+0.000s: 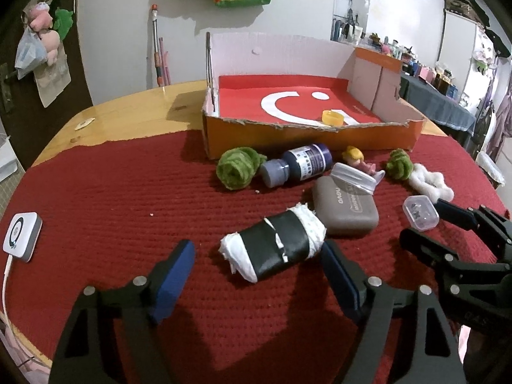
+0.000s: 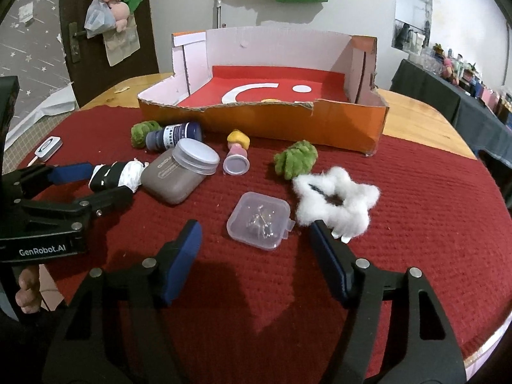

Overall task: Organize objects
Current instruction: 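Grasp the black-taped white roll with the left tool while the right tool grasps the clear screw box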

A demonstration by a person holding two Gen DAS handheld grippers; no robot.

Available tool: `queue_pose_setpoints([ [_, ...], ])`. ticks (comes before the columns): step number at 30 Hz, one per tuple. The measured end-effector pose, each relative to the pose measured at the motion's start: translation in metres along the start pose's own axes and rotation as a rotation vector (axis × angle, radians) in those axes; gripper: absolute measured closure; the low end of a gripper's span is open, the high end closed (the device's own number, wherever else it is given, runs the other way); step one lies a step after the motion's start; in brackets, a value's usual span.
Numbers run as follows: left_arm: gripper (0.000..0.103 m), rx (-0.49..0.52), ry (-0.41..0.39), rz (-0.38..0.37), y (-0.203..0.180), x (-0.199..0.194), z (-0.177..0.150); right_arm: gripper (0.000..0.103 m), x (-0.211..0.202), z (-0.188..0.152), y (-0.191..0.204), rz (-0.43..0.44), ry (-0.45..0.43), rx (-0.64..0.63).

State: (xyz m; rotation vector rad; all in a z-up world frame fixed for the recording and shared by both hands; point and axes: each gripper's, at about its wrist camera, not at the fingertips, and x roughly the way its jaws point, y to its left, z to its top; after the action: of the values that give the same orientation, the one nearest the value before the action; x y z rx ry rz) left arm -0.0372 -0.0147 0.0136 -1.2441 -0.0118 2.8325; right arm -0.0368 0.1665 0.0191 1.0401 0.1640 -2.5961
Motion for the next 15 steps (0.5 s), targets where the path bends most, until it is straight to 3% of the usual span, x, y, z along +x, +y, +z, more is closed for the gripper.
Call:
queue_pose_setpoints([
  [8, 0.025, 0.017, -0.003, 0.008, -0.0043, 0.0025, 0.0021, 0.045, 0.0066, 0.0068, -0.0032, -0.002, 0.000, 0.010],
  [15, 0.043, 0.026, -0.008, -0.010, -0.0062, -0.0003, 0.0025, 0.062, 0.0057, 0.0089, -0.0059, 0.010, -0.003, 0.010],
])
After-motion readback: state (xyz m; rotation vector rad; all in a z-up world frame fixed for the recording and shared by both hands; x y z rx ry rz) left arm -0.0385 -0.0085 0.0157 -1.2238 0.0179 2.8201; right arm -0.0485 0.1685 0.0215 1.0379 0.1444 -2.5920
